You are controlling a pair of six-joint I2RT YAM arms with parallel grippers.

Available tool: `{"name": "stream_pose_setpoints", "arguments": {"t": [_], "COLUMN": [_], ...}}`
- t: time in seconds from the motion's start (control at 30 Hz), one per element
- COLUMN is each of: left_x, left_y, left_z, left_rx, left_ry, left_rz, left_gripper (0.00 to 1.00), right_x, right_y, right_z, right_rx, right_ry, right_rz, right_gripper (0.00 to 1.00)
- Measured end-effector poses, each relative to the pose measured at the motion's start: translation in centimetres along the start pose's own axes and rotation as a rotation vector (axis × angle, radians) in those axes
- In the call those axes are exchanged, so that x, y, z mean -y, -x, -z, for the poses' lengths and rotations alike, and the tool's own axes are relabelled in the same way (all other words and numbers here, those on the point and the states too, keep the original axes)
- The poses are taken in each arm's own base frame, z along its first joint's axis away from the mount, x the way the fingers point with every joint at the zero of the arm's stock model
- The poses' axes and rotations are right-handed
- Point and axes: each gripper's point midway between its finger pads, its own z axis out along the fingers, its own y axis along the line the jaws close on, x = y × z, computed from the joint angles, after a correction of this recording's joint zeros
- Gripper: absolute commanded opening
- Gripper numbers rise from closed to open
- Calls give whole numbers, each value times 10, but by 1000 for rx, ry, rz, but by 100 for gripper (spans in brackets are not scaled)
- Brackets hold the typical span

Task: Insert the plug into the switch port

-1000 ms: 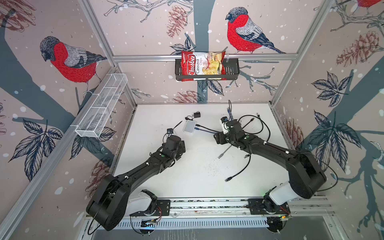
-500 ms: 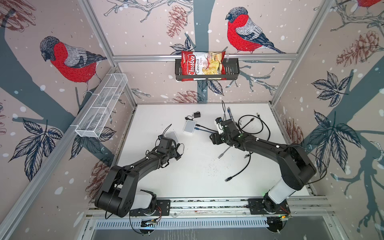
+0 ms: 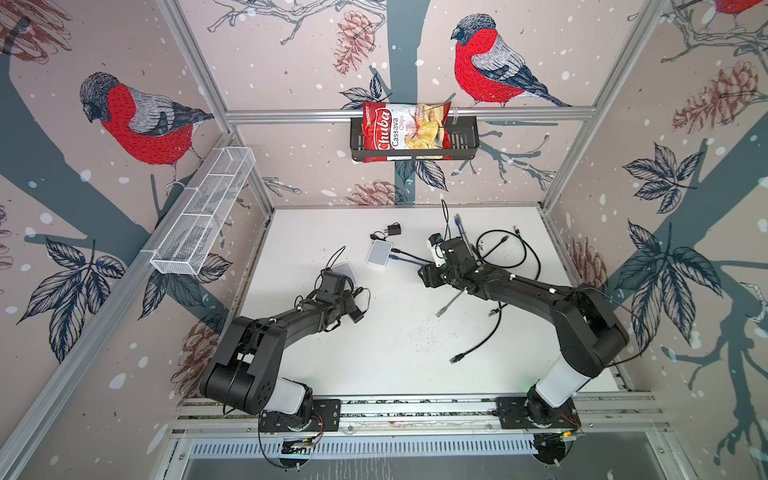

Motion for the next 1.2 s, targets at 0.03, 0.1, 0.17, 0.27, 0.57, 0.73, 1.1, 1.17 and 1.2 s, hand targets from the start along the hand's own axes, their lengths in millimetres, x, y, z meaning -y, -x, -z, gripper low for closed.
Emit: {"name": "stream_pose_setpoints", "arguments": {"t": [0.03,0.1,0.17,0.27,0.57,0.73,1.1,1.17,1.2], "left_x": [0,1,3,10,50,71,43,32,28], "left_y": [0,1,1,4,32,41,33,19,15], "left_z": [-1,-1,1,9,44,66,53,48,48], "left_rx": [0,3,7,23,145,218,166,127,115], "left_ry": [0,-5,-17,-60,-229,-301,-192,-175,-169], "left_rz": [-6,-15,-33,-86,-302,-431,-209,-131,-103], "left_gripper": [0,0,0,0,0,0,53,60,63], "right_x": [0,0,0,0,-9,-21,-30,-30,-29], "right_y": [0,0,0,0,7,16,16,16,16], "right_z": [0,0,0,0,15,26,28,28,28], "right_rx": [0,0,0,0,33,71,75,74,74], "right_ry": [0,0,0,0,45,109,148,146,144], "right_rz": [0,1,3,22,79,90,117,118,118], "right_gripper": [70,70,70,70,77,82,83,83,83]}}
